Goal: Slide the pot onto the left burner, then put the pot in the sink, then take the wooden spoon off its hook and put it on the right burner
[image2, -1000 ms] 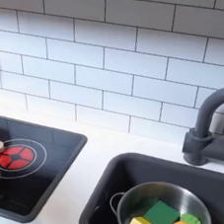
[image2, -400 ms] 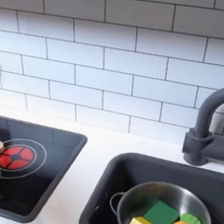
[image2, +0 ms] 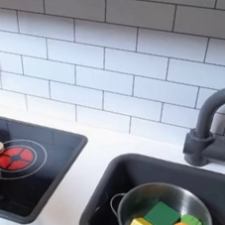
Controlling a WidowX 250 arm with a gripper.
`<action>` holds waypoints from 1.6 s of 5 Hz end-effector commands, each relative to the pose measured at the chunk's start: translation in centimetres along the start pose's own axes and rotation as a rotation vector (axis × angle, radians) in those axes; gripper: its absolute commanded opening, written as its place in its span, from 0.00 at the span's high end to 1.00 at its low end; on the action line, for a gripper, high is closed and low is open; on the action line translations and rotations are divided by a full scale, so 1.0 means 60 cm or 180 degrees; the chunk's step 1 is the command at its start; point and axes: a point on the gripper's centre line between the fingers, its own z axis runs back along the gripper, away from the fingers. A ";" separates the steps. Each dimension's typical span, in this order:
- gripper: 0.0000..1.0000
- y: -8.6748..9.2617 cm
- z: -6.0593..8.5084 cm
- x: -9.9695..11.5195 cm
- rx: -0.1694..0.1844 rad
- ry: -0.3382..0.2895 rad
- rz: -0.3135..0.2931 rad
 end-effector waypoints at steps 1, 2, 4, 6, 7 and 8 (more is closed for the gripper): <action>1.00 -0.006 0.020 0.016 -0.0039 -0.0136 -0.0008; 1.00 -0.007 0.020 0.006 -0.0087 -0.0099 -0.0012; 1.00 -0.017 0.012 0.003 -0.0180 -0.0035 -0.0049; 1.00 -0.018 0.014 0.006 -0.0205 -0.0047 -0.0025; 1.00 -0.019 0.017 0.002 -0.0229 -0.0027 -0.0047; 1.00 -0.022 0.029 0.009 -0.0266 -0.0070 -0.0081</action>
